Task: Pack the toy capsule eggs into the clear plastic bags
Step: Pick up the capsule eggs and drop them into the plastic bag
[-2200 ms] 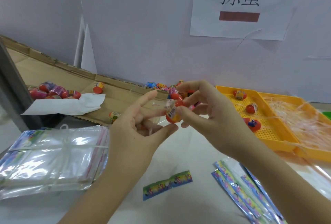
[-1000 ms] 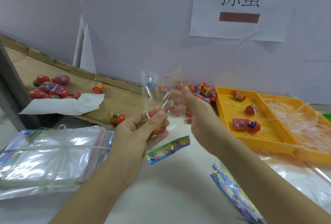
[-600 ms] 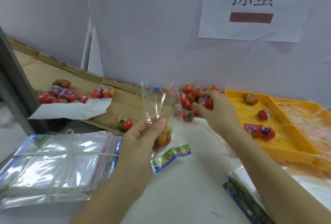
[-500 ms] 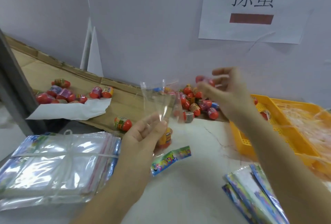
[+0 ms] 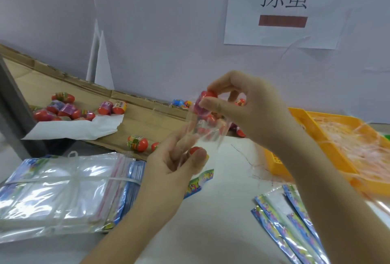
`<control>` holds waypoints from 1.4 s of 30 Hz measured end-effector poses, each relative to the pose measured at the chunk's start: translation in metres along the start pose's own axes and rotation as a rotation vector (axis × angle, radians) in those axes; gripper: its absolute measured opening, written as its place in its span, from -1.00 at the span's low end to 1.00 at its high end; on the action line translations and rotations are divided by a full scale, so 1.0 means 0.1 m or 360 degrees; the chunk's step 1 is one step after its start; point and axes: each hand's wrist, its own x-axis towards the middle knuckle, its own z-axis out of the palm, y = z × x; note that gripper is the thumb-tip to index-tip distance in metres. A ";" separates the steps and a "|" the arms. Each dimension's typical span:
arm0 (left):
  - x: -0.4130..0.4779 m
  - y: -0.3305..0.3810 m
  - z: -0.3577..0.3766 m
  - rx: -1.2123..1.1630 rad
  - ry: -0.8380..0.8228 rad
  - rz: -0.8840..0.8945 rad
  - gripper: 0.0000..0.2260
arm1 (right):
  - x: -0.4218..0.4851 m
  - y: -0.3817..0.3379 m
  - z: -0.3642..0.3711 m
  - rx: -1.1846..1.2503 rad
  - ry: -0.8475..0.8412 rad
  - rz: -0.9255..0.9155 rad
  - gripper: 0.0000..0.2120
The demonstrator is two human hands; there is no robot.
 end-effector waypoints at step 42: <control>0.10 0.02 -0.08 -0.0283 0.0456 -0.0255 -0.82 | -0.03 1.15 0.50 -0.1390 -0.0453 0.0602 -0.69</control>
